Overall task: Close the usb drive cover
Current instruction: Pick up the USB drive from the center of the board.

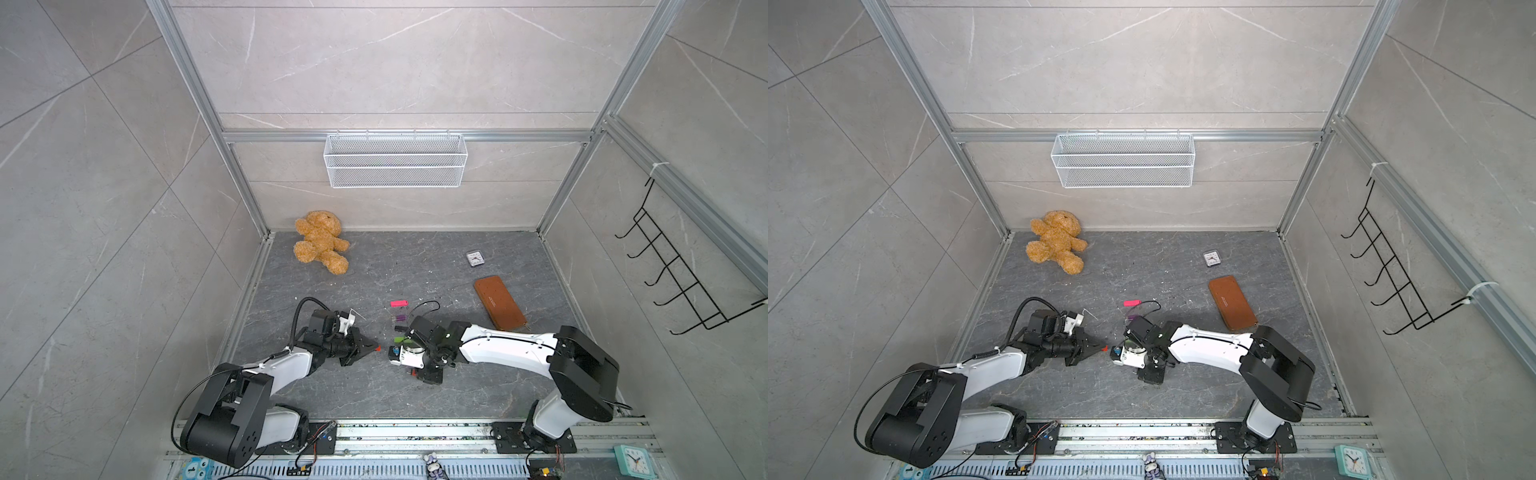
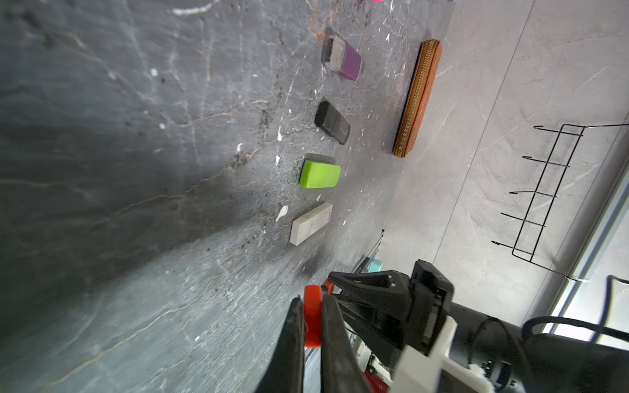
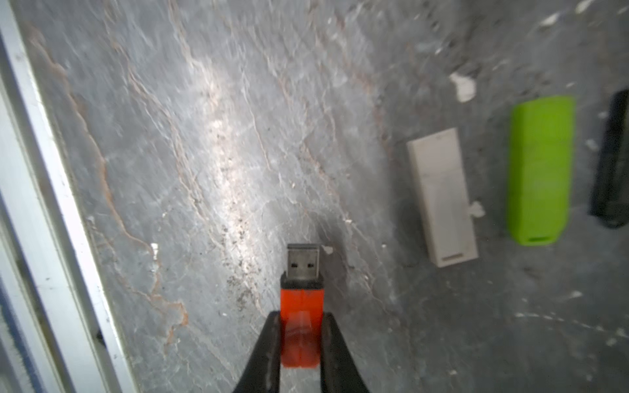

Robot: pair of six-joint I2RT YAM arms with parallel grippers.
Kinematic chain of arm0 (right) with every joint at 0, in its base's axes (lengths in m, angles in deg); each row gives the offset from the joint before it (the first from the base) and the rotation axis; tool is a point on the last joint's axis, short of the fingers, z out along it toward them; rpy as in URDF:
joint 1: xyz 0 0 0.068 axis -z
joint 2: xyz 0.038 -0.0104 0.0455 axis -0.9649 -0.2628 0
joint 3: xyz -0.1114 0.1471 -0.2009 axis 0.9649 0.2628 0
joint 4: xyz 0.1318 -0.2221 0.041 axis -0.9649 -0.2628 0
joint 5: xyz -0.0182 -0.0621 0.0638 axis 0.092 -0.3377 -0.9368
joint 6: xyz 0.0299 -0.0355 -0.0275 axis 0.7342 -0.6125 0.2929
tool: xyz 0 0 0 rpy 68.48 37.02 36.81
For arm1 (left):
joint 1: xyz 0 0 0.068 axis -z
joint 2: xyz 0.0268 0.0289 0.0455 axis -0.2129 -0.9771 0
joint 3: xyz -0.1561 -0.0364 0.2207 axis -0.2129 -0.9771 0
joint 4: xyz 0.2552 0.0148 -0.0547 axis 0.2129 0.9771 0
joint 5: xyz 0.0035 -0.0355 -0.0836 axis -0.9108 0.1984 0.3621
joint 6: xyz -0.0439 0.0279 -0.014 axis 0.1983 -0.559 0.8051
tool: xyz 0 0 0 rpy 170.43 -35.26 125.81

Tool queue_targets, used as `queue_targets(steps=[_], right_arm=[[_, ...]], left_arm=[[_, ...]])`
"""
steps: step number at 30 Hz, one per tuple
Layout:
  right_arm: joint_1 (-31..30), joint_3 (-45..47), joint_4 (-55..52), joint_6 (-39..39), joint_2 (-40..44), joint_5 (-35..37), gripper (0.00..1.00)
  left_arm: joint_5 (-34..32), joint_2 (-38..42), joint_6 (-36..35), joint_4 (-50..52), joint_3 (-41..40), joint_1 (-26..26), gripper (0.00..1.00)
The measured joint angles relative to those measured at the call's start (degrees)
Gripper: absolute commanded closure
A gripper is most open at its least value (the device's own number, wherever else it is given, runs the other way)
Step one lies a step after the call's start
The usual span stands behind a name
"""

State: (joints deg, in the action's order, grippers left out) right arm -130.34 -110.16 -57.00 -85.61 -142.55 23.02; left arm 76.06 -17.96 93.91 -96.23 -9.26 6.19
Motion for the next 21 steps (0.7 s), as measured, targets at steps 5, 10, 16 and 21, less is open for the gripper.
queue_targets(steps=[5, 10, 16, 21], right_arm=[[0.5, -2.4, 2.6, 1.1, 0.4, -3.1, 0.81], [0.9, -4.5, 4.2, 1.6, -0.1, -4.9, 0.81], [2.1, -4.5, 5.1, 2.4, -0.3, -6.1, 0.82], [2.6, -4.5, 5.5, 2.8, -0.3, -6.4, 0.82]], left_arm=[[1.2, 1.0, 1.0, -1.6, -0.3, 0.7, 0.96], [2.1, 2.7, 1.3, -2.5, -0.3, 1.6, 0.96], [2.6, 3.2, 1.9, -3.4, -0.3, 2.9, 0.96], [2.8, 3.2, 2.3, -4.5, -0.3, 4.0, 0.96]])
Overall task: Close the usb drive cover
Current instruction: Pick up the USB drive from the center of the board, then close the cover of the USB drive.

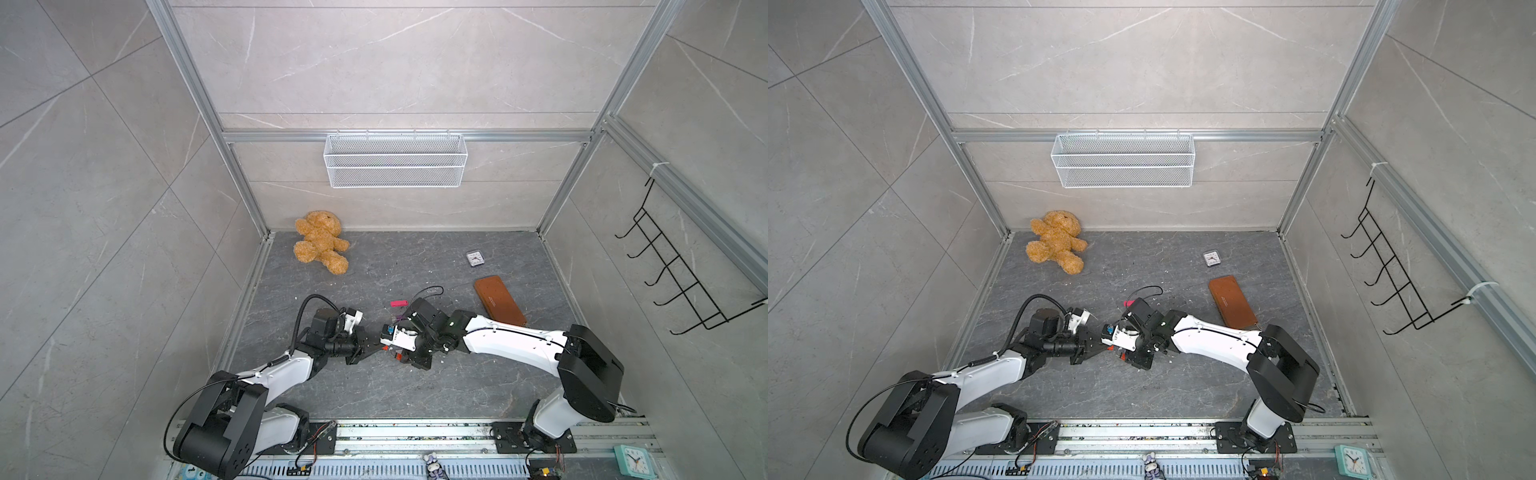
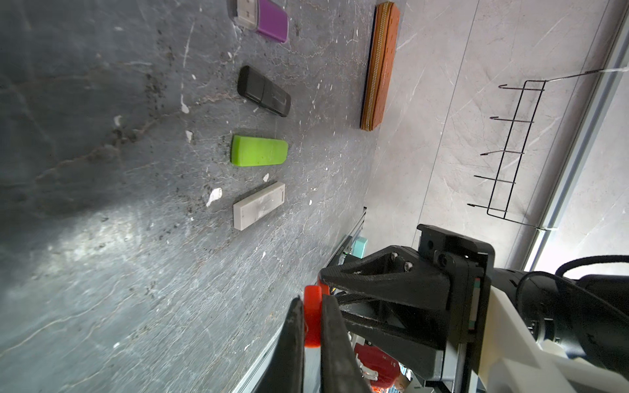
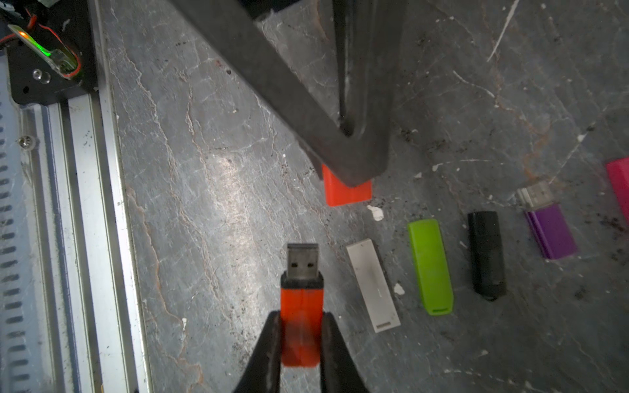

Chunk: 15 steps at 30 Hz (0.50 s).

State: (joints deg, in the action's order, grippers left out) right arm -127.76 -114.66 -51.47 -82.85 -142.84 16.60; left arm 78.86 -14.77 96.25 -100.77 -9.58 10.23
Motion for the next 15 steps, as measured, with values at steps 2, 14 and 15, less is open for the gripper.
queue_targets(steps=[2, 14, 15], right_arm=[[0.2, 0.0, 0.2, 0.1, -0.1, -0.2, 0.82], [1.0, 0.1, 0.7, 0.3, -0.2, -0.3, 0.82], [1.0, 0.1, 0.6, 0.4, -0.3, -0.3, 0.82]], left_arm=[[0.0, -0.1, 0.2, -0.3, 0.0, 0.5, 0.97], [-0.1, -2.0, 1.0, -2.6, 0.0, 2.7, 0.97], [-0.2, -2.0, 1.0, -2.7, 0.0, 2.9, 0.97]])
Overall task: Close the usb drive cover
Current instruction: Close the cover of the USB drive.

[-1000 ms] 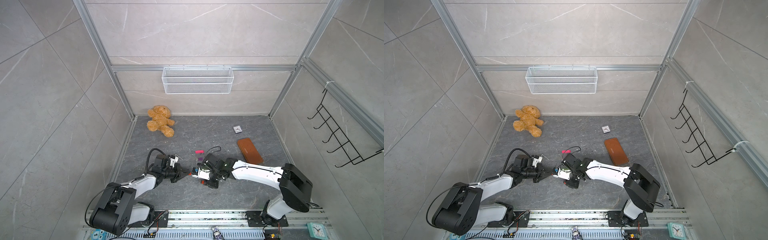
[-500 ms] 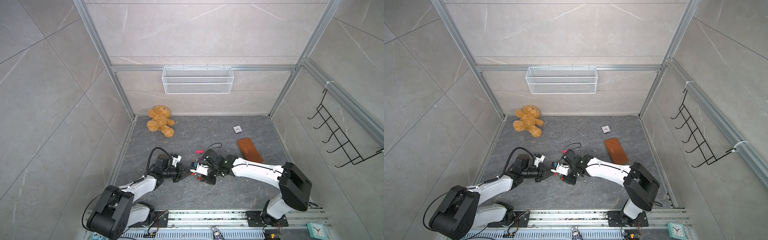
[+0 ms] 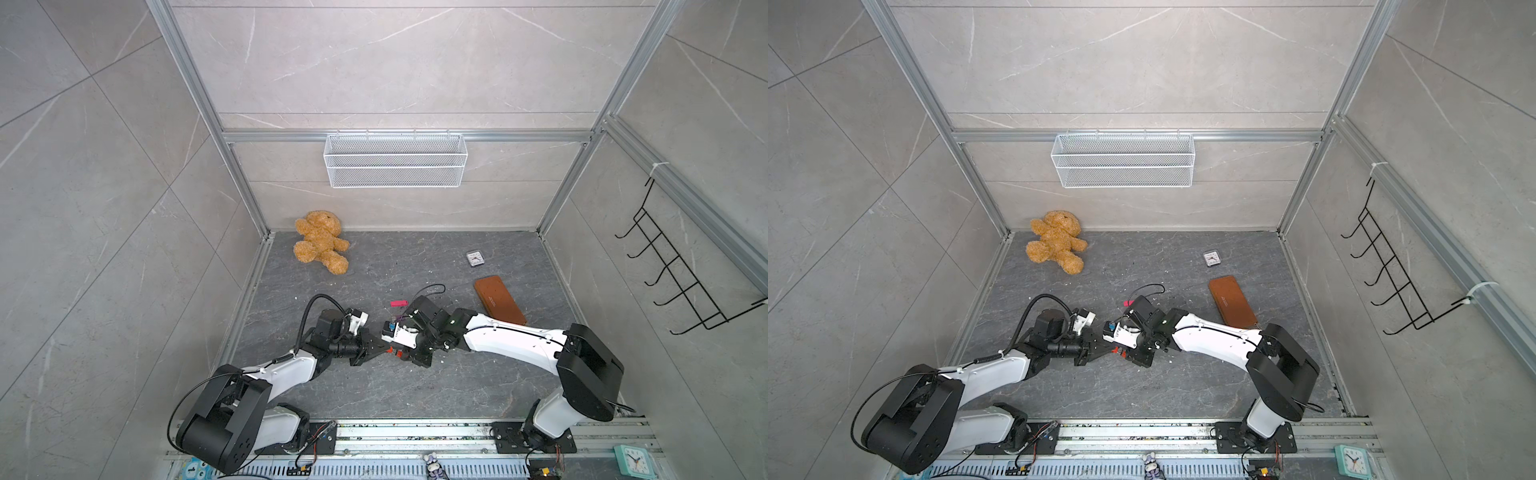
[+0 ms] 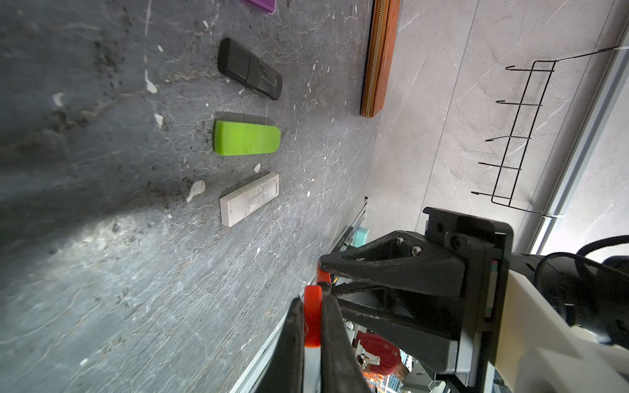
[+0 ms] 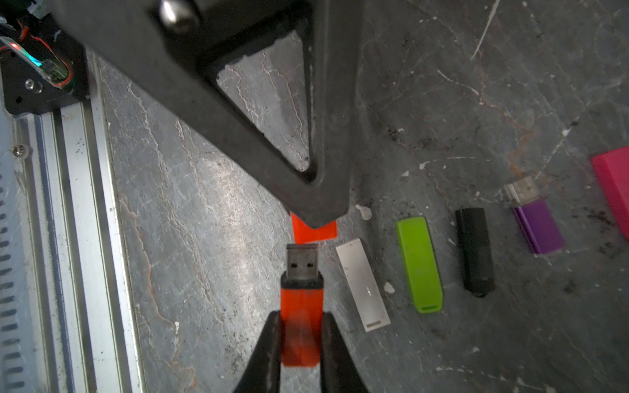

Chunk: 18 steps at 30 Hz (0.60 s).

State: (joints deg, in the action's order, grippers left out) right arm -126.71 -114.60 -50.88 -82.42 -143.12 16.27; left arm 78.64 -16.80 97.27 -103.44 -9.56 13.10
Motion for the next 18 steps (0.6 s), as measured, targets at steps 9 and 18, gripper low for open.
queue_targets(steps=[9, 18], right_arm=[[0.2, 0.1, 0.1, 0.5, -0.9, 0.0, 0.83], [0.5, 0.3, 0.2, 0.9, -0.9, 0.0, 0.83]], left_arm=[[0.0, 0.0, 0.3, -1.0, 0.0, 0.7, 0.97], [0.0, -1.1, 0.3, -1.2, 0.3, 1.1, 0.97]])
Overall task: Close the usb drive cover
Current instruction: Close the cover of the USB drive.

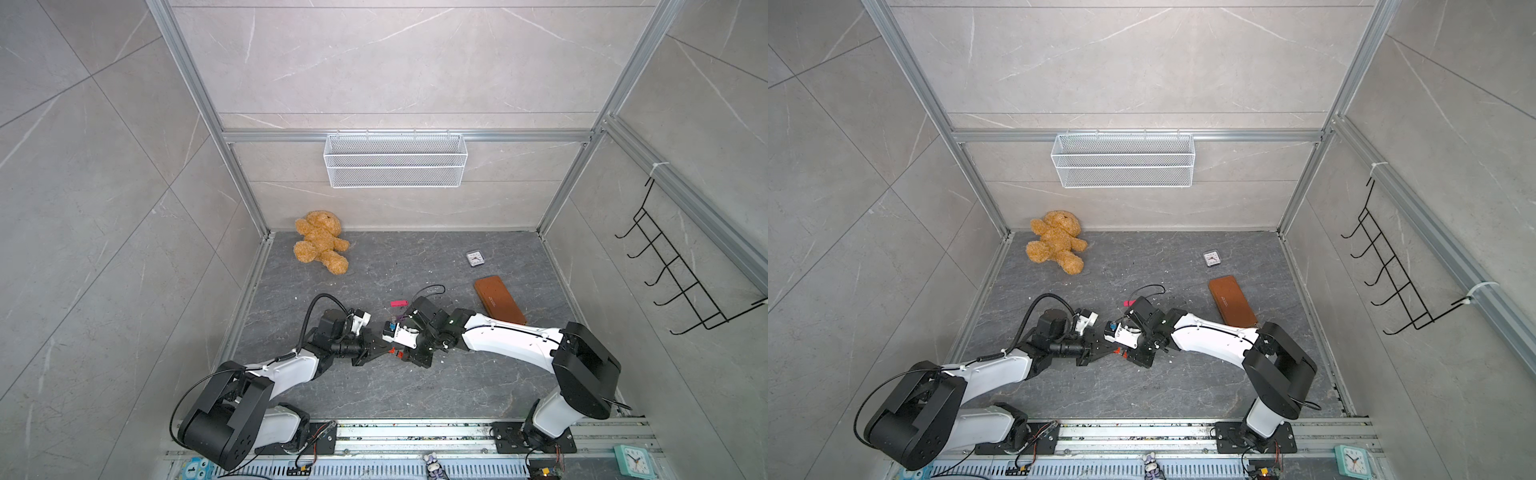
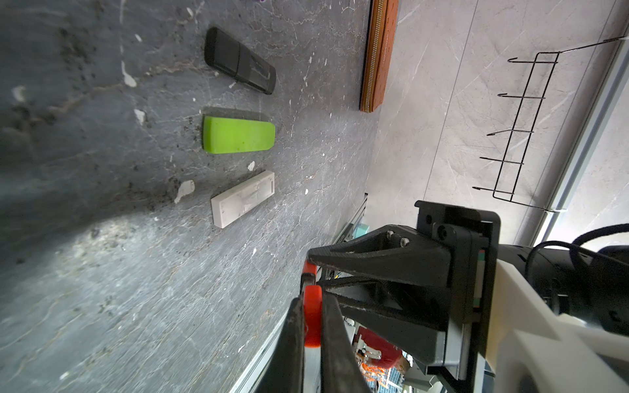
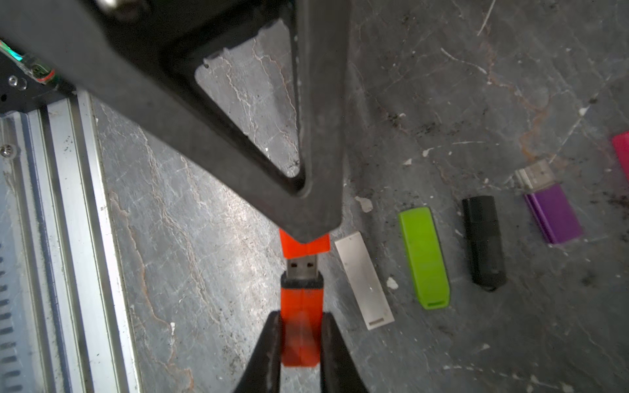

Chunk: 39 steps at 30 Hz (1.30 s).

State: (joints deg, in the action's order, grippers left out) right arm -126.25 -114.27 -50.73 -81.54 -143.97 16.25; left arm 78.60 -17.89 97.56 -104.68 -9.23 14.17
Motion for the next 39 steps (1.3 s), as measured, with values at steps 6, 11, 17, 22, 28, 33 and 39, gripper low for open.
queue_targets(steps=[6, 11, 17, 22, 28, 33, 39], right_arm=[[0.3, 0.4, 0.1, 0.0, 0.3, 0.0, 0.83], [0.4, 0.8, 0.0, 0.4, 1.2, 0.0, 0.83], [0.6, 0.9, 0.2, 0.7, 1.9, -0.5, 0.84], [0.5, 0.9, 0.9, 1.0, 2.0, -1.0, 0.83], [0.5, 0.9, 1.3, 1.0, 2.0, -1.3, 0.84], [0.6, 0.9, 1.7, -0.3, 2.0, -1.6, 0.84], [1.0, 0.9, 2.3, -4.9, 1.9, -2.4, 0.85]], left_arm=[[-0.2, -0.7, -0.1, 0.4, 0.7, 0.4, 0.97], [-0.2, -0.7, -0.5, 1.1, 1.6, 0.8, 0.97], [-0.3, -0.7, -1.0, 1.6, 1.8, 0.9, 0.97], [-0.3, -0.7, -1.5, 1.6, 1.8, 1.3, 0.97], [-0.2, -0.7, -1.7, 1.7, 1.9, 1.3, 0.97], [-0.2, -0.7, -1.7, 1.7, 1.9, 1.3, 0.97], [-0.1, -0.4, -1.7, 1.8, 1.9, 1.3, 0.98]])
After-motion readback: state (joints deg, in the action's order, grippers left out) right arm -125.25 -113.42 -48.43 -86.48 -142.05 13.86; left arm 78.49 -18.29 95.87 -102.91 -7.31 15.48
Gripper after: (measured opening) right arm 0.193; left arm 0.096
